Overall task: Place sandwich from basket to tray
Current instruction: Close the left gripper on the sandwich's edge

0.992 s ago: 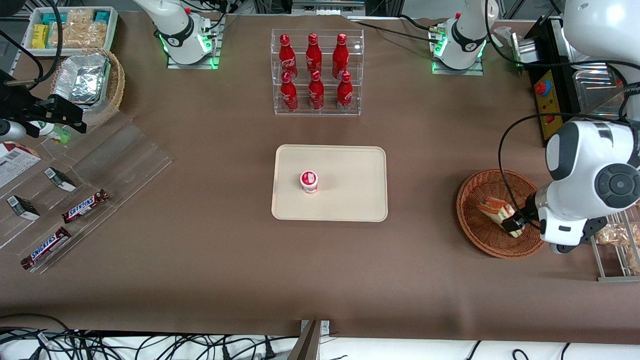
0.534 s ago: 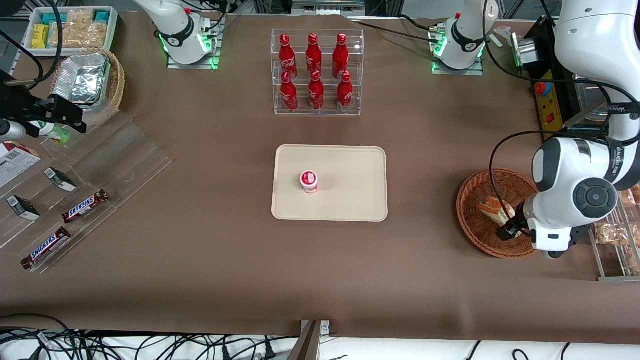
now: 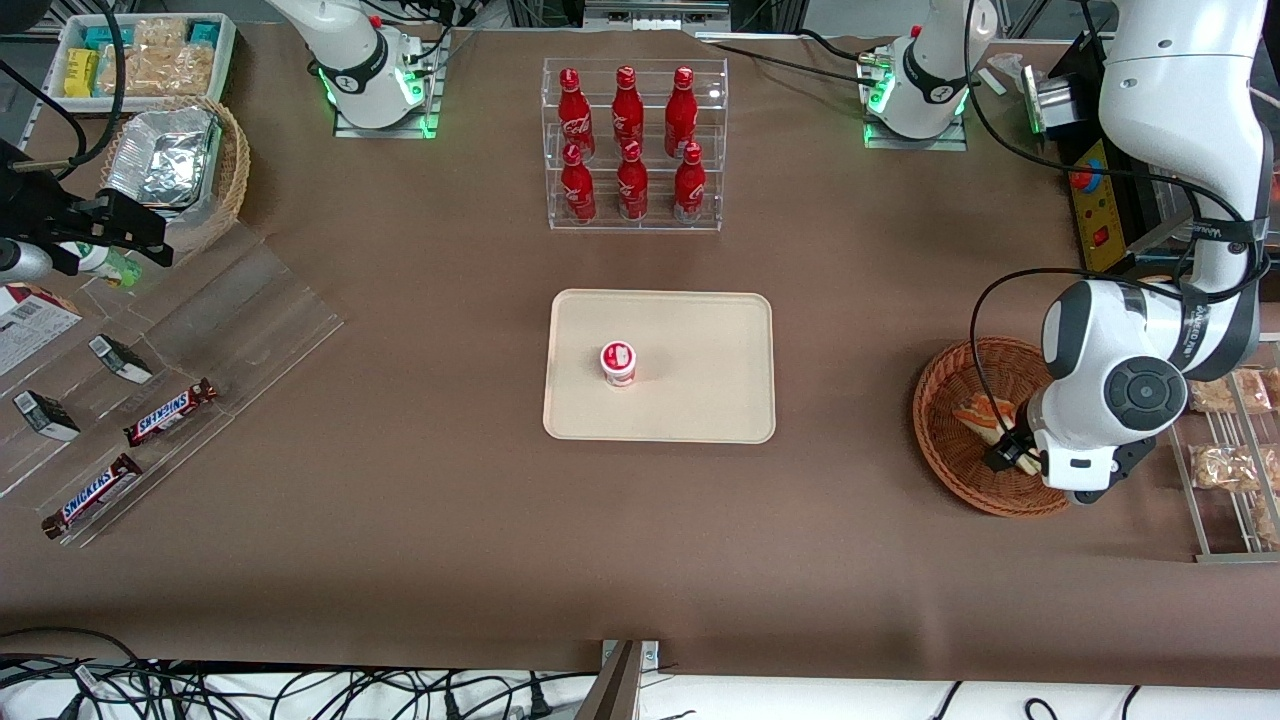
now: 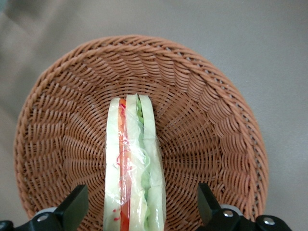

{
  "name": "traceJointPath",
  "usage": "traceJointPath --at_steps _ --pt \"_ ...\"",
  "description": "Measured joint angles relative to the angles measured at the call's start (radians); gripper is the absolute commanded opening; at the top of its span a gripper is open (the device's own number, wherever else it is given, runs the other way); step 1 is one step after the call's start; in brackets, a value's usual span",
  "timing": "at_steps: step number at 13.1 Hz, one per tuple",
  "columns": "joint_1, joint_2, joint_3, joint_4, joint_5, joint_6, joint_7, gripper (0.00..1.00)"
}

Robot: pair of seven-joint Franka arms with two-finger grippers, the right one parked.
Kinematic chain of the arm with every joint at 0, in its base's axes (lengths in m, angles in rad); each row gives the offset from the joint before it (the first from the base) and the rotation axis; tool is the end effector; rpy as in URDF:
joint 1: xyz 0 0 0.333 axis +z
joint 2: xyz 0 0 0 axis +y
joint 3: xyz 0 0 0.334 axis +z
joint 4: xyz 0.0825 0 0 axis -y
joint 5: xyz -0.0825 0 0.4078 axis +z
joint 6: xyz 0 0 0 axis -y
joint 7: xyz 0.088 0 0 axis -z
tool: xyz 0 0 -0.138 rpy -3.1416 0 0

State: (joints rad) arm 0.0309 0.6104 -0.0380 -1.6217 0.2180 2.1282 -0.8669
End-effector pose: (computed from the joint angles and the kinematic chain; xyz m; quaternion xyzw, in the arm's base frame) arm 0.7058 0.0128 0.2289 -0.9282 -0.3602 0.0131 0.0925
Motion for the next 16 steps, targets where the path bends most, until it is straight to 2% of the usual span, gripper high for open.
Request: traceJointPath --at_steps 3,4,5,6,16 --pt "0.017 -0.016 0.000 -0.079 0.000 0.078 -0.005 1.00" --pt "0.021 -0.022 0.000 -0.101 0.000 0.097 -0.005 0.86" --pt "0.023 -0.027 0.000 -0.117 0.000 0.111 -0.006 0.07" --pt "0.023 -0.030 0.000 -0.127 0.000 0.116 -0.012 0.00" --pt "0.021 -0.076 -0.004 -0.133 0.001 0.119 -0.031 0.00"
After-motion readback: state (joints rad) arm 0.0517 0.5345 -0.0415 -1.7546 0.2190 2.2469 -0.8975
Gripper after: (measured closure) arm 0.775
